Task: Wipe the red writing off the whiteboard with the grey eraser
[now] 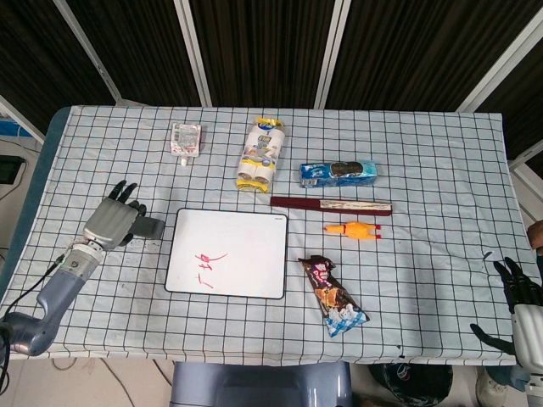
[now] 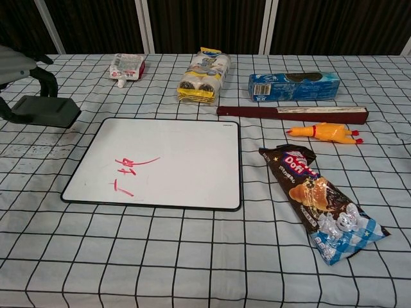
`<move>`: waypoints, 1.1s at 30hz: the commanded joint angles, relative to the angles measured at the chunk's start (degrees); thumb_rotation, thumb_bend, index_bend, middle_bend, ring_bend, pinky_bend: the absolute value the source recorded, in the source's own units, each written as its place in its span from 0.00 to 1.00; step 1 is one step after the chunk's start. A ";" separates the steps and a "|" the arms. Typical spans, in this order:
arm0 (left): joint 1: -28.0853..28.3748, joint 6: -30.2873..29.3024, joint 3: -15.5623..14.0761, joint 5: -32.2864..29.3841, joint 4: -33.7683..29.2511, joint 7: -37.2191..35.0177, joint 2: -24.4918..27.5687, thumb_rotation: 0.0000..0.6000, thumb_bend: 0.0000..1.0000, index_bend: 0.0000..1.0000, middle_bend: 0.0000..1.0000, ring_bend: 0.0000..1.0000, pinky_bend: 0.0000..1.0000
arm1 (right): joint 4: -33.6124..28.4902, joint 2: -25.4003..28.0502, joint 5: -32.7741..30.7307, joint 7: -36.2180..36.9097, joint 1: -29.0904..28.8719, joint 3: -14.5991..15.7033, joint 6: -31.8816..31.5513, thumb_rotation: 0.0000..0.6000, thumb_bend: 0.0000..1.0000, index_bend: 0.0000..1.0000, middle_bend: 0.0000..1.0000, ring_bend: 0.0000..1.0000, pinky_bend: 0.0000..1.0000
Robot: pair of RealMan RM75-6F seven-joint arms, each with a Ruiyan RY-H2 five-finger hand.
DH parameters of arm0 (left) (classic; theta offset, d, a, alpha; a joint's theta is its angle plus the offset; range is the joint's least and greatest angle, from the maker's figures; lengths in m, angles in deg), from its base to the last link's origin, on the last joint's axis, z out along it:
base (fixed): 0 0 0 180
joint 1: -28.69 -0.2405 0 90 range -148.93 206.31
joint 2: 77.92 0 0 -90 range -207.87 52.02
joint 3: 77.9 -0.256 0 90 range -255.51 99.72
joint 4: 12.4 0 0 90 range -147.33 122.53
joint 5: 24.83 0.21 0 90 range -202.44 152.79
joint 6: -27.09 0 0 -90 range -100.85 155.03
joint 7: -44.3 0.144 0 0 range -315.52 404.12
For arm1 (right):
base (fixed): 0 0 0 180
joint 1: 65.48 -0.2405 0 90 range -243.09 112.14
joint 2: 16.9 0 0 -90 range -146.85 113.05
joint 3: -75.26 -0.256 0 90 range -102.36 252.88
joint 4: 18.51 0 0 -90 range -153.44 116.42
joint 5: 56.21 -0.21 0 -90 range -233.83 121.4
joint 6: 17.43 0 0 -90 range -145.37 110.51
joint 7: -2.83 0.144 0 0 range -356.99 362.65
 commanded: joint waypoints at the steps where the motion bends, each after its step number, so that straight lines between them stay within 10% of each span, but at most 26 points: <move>1: 1.84 0.52 1.67 -1.16 -5.00 3.25 1.84 1.00 0.30 0.43 0.42 0.00 0.01 | 0.00 0.01 -0.02 0.01 -0.02 0.01 0.05 1.00 0.13 0.01 0.04 0.14 0.19; 13: 9.81 7.52 4.71 -16.07 -13.41 16.32 -1.85 1.00 0.30 0.42 0.42 0.00 0.01 | 0.09 0.09 -0.12 0.20 -0.03 -0.06 0.05 1.00 0.13 0.01 0.04 0.14 0.19; 33: 16.83 0.97 -0.58 -30.49 -11.71 30.95 -12.26 1.00 0.30 0.42 0.42 0.00 0.01 | 0.13 0.12 -0.05 0.45 -0.06 -0.03 0.08 1.00 0.13 0.01 0.04 0.14 0.19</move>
